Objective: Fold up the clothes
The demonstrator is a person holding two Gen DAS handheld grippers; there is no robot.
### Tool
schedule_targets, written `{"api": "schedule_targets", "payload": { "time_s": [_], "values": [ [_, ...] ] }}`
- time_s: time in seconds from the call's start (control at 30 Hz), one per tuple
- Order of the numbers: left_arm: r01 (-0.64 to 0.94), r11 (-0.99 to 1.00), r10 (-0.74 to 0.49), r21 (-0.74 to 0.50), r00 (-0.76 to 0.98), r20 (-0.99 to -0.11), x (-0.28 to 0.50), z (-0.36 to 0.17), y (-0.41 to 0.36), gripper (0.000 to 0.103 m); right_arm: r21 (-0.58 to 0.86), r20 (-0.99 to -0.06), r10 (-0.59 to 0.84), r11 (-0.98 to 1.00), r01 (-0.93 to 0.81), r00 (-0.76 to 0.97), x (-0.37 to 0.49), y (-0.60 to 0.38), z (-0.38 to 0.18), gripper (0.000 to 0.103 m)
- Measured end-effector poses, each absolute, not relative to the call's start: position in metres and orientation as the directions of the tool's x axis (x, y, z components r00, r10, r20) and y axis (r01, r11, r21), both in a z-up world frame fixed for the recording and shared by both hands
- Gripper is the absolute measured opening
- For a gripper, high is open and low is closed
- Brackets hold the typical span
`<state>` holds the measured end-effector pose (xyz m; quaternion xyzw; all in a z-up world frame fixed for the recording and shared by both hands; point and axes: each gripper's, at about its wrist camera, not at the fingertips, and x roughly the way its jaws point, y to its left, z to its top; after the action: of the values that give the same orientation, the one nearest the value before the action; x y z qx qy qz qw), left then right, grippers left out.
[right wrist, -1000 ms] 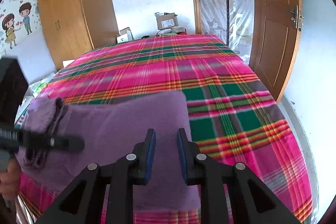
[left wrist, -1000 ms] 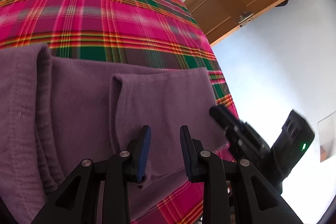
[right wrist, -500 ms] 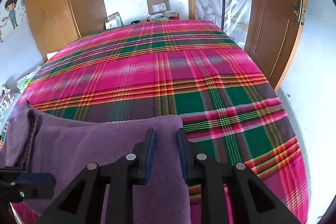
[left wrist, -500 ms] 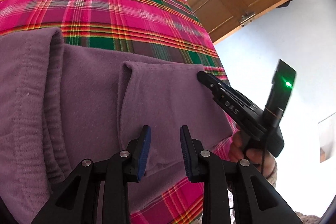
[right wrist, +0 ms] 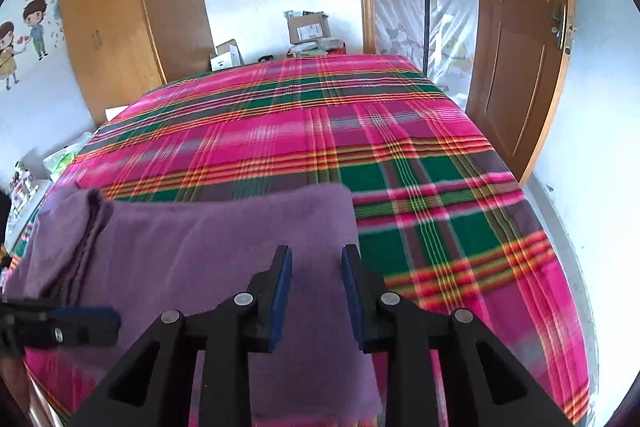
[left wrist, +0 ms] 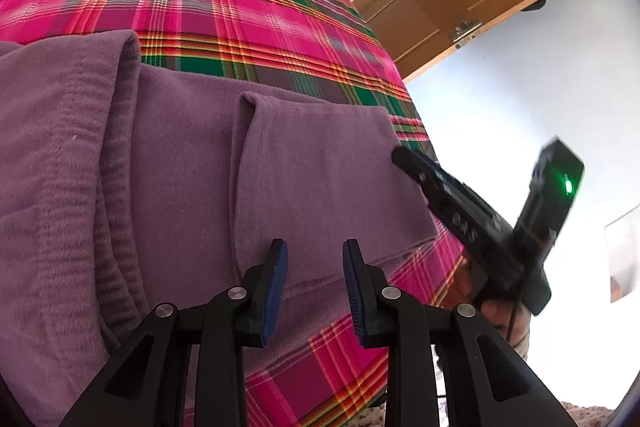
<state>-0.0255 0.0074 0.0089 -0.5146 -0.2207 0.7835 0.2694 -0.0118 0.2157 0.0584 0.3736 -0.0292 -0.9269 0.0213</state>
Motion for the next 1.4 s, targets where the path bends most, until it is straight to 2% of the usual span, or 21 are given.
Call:
{"api": "schedule_targets", "payload": {
  "time_s": [0.3, 0.47, 0.63, 0.77, 0.9, 1.0, 1.4],
  "values": [
    [-0.214, -0.76, 0.648, -0.614, -0.329, -0.687, -0.01, 0.01, 0.007, 0.029, -0.002, -0.666, 0.005, -1.0, -0.005, -0.746, 0.021, 0.202, 0.055, 0.027],
    [-0.222, -0.759, 0.648, -0.612, -0.348, -0.678, 0.002, 0.014, 0.0, 0.029, 0.041, -0.633, -0.084, -0.996, 0.075, -0.769, 0.029, 0.18, 0.067, 0.027],
    [-0.212, -0.763, 0.639, -0.611, -0.388, -0.664, 0.016, 0.022, -0.018, 0.029, 0.102, -0.652, -0.208, -0.977, 0.188, -0.729, 0.025, 0.143, 0.06, 0.028],
    [-0.171, -0.775, 0.615, -0.608, -0.425, -0.664, 0.021, 0.021, -0.037, 0.028, 0.094, -0.668, -0.25, -0.963, 0.253, -0.701, 0.028, 0.119, 0.05, 0.028],
    [-0.133, -0.784, 0.591, -0.607, -0.458, -0.664, 0.026, 0.02, -0.055, 0.029, 0.037, -0.684, -0.208, -0.967, 0.251, -0.7, 0.03, 0.108, 0.046, 0.028],
    [-0.128, -0.773, 0.6, -0.622, -0.467, -0.65, 0.029, 0.02, -0.066, 0.031, 0.045, -0.67, -0.227, -0.963, 0.266, -0.707, 0.034, 0.104, 0.053, 0.028],
    [-0.17, -0.743, 0.634, -0.647, -0.486, -0.601, 0.047, 0.034, -0.083, 0.031, 0.021, -0.686, -0.207, -0.964, 0.265, -0.698, 0.041, 0.089, 0.053, 0.028]
  ]
}}
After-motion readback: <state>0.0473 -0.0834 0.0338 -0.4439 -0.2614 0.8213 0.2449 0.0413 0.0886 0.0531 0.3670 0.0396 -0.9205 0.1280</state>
